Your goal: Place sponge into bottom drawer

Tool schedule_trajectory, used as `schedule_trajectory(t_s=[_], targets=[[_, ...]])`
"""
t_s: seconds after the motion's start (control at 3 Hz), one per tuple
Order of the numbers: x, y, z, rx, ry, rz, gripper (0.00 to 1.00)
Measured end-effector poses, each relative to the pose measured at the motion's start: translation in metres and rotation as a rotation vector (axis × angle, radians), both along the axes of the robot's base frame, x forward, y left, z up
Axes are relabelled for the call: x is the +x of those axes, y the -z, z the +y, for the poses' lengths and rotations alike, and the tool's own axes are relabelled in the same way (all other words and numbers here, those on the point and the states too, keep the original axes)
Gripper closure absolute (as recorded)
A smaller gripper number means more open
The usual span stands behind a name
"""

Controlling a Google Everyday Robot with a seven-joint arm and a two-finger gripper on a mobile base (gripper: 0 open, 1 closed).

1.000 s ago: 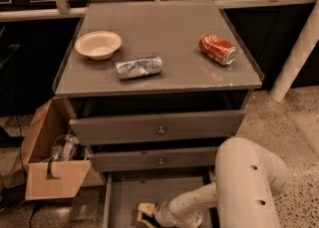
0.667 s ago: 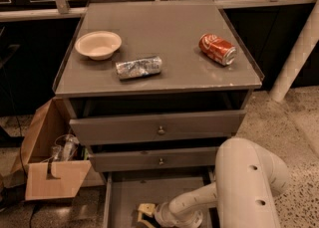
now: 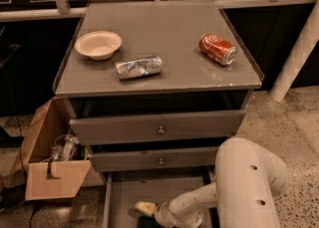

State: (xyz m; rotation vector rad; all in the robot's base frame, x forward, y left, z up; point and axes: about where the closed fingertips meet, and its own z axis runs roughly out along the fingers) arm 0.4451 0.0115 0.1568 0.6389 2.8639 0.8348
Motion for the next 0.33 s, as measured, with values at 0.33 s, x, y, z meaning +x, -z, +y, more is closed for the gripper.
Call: schedule_trajectory(t_s=[0.33], targets=[[0.0000, 0.0000, 0.0000, 0.000, 0.000, 0.000, 0.00]])
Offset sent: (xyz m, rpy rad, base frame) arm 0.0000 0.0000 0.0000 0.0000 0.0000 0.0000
